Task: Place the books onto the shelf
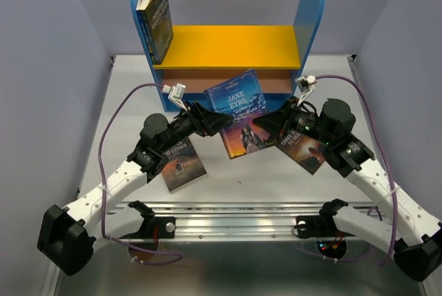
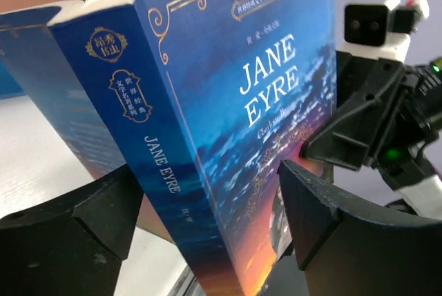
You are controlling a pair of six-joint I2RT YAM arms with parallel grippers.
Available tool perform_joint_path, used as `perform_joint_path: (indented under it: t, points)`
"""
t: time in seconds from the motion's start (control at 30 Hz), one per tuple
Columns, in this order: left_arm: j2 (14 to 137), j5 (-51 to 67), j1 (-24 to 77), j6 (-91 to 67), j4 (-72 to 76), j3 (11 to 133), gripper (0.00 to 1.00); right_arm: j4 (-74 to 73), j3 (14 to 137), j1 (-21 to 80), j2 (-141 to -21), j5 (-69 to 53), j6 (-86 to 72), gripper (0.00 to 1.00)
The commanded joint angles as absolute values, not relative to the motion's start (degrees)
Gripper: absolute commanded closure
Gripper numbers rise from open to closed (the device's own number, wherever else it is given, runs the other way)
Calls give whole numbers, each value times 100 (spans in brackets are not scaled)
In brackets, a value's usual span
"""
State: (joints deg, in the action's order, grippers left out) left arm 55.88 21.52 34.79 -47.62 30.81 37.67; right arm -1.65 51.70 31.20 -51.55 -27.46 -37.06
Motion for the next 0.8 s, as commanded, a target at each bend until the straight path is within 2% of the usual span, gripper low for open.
perform_joint_path:
  t: [0.0,0.1,0.13,0.2,0.23,0.27,0.37,0.5,0.53,0.57,0.63,0.67,0.7,0.77]
  points:
    - [5642,3084,3463,-5342,5147,3288,19,1406,5695,3129,-4878,-3032,-3937,99]
    - [5757,3348,3454,-5493,5511,3278,42,1441,5687,3129,-4878,-3041,-3964,99]
    - [5783,3479,3454,-5450,5476,3331,57,1441,5678,3129,-4878,-3041,-3955,99]
    - [5818,3568,3454,-5388,5423,3454,74,1441,5652,3129,-4904,-3015,-3973,99]
    - [5810,3568,3445,-5362,5405,3480,90,1441,5634,3129,-4930,-3006,-3973,99]
    - [5766,3551,3445,-5318,5257,3559,99,1424,5616,3129,-4939,-2971,-3981,99]
    - [5652,3350,3445,-4984,4827,3700,100,1162,5660,3129,-4983,-2743,-3894,99]
    - [5353,2972,3445,-4554,4545,3761,100,450,5844,3129,-5045,-1760,-3701,98]
    - [5300,2753,3445,-4440,4457,3788,100,126,5897,3129,-5062,-1532,-3674,79]
    - [5213,2647,3454,-4221,4334,3849,100,19,5993,3129,-5097,-1059,-3569,65]
    - [5124,2453,3454,-3983,4184,3946,100,-395,6090,3129,-5133,-600,-3446,43]
    - [5098,2278,3454,-3712,4027,4016,100,-657,6187,3129,-5150,-398,-3332,18]
    - [5019,2137,3445,-3578,3930,4156,100,-798,6231,3129,-5168,-13,-3296,0]
    - [4949,1742,3454,-3158,3623,4402,100,-1133,6345,3129,-5212,594,-3209,0]
